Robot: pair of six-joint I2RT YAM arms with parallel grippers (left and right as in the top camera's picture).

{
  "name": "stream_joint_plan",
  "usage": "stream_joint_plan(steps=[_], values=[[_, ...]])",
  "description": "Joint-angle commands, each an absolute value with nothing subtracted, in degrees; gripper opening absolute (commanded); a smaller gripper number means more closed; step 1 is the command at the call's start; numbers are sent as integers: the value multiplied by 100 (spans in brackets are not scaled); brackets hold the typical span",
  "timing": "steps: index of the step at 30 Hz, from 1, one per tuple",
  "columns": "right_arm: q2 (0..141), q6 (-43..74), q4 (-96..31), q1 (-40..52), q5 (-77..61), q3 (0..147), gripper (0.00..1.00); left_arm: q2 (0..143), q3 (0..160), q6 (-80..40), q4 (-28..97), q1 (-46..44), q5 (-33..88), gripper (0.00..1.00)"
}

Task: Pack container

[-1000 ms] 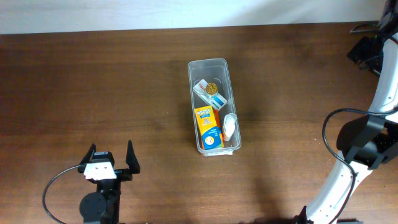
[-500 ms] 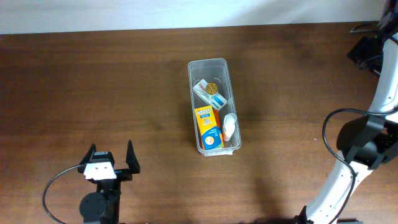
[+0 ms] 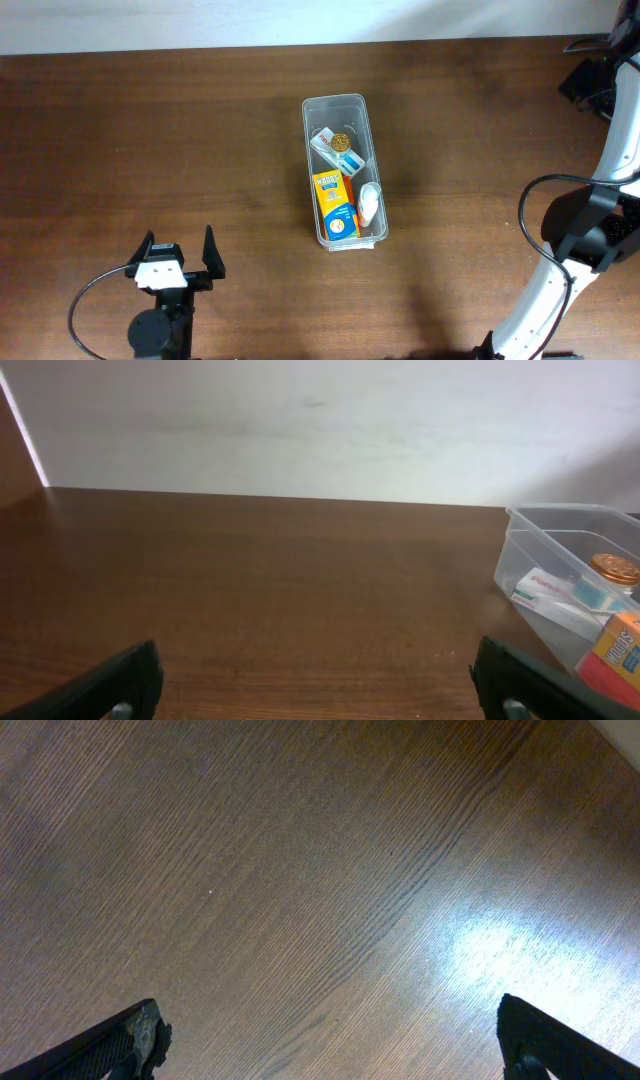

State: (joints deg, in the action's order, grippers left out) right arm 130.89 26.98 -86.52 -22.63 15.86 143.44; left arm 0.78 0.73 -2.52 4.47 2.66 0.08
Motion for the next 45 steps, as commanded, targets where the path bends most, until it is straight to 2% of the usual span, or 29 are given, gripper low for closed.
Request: stream_joint_plan(steps=[1, 19, 30, 37, 45], values=[[13065, 2724, -8650, -2257, 1678, 14346, 98, 30, 51, -121, 458, 290, 156, 99], [12980, 2722, -8650, -2246, 1678, 14346, 98, 30, 51, -121, 458, 290, 156, 99], [11802, 2720, -8650, -2248, 1820, 14219, 98, 30, 51, -121, 458, 290, 154, 99], [10363, 2722, -7854, -2252, 2003, 12623, 98, 30, 51, -121, 458, 290, 156, 99], [8396, 2720, -5297, -2095, 1951, 9950, 98, 30, 51, -121, 458, 290, 156, 100]])
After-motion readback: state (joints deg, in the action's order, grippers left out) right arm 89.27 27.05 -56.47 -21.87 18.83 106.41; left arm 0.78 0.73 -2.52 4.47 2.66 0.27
